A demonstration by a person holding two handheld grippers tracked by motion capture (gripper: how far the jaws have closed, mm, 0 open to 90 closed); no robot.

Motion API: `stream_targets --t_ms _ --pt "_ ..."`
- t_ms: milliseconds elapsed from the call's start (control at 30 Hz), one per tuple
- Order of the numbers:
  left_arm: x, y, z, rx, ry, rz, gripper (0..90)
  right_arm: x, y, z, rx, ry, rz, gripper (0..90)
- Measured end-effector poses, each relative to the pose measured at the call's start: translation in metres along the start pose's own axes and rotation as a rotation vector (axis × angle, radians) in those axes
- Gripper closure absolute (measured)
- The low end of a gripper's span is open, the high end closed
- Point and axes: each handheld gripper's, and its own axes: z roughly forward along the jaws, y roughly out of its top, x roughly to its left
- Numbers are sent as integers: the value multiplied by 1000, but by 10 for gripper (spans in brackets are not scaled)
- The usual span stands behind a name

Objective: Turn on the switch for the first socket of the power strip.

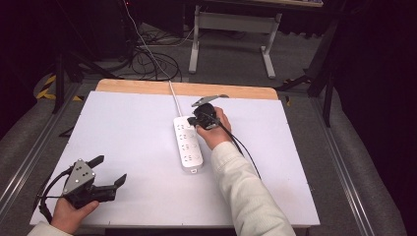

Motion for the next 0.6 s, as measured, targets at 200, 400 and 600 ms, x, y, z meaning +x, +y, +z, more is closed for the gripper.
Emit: stream_targets --t_ms 200,400,600 --pt "0 0 0 0 -2 -2 95 0 -2 8 8 -2 8 900" --pt "0 0 0 1 -2 1 95 0 -4 13 21 -9 12 900" --pt "0 0 0 5 -3 3 95 0 -5 17 15 -15 24 900"
